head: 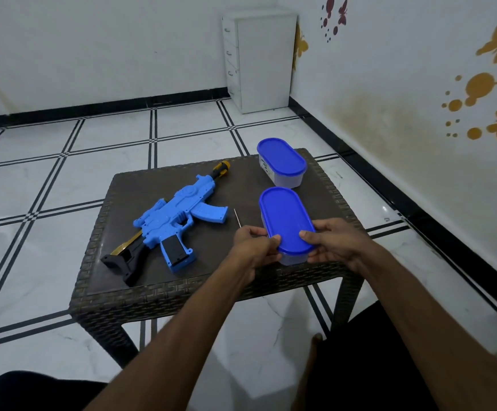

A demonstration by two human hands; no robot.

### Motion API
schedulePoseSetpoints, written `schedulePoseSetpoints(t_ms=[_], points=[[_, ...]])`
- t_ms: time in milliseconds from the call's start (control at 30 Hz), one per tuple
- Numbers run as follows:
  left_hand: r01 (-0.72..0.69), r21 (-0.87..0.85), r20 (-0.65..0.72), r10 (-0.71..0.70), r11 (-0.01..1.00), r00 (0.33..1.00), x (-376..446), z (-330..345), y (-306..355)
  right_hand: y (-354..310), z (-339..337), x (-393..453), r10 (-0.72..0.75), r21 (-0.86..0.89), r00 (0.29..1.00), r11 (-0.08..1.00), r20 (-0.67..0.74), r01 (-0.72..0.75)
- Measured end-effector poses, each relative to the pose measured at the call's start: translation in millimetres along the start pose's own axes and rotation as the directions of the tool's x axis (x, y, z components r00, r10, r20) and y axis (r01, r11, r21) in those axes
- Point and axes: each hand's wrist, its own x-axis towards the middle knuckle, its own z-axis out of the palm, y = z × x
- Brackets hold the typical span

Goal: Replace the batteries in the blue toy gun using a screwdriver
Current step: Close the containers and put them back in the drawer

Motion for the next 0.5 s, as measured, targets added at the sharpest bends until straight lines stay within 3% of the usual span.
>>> schedulePoseSetpoints(t_ms=[200,367,433,500], points=[[0.038,-0.019,-0.057,-0.039,0.999,0.998,-2.3,8.6,3.8,-1.5,4.5,1.1,0.014,0.014,0.998,1.0,-0.057,-0.014],[0.015,0.005,-0.028,-0.015,1.0,0.999,-7.4,-0.9,3.1,4.1,6.0,-1.2,-0.025,0.077,0.996,0.997,-0.085,0.031],[-0.085,0.144,-0.055,0.094,0.986,0.994,-6.6,-7.7,-2.5,7.3,6.9,-1.3,-0.013,0.112,0.993,0.993,-0.116,0.026],[-0.212,0.453,-0.099,0.285,0.866,0.953,-3.4,-19.8,-6.3,9.8,9.3,-1.0,-0.002,0.11,0.985,0.994,-0.171,0.022]])
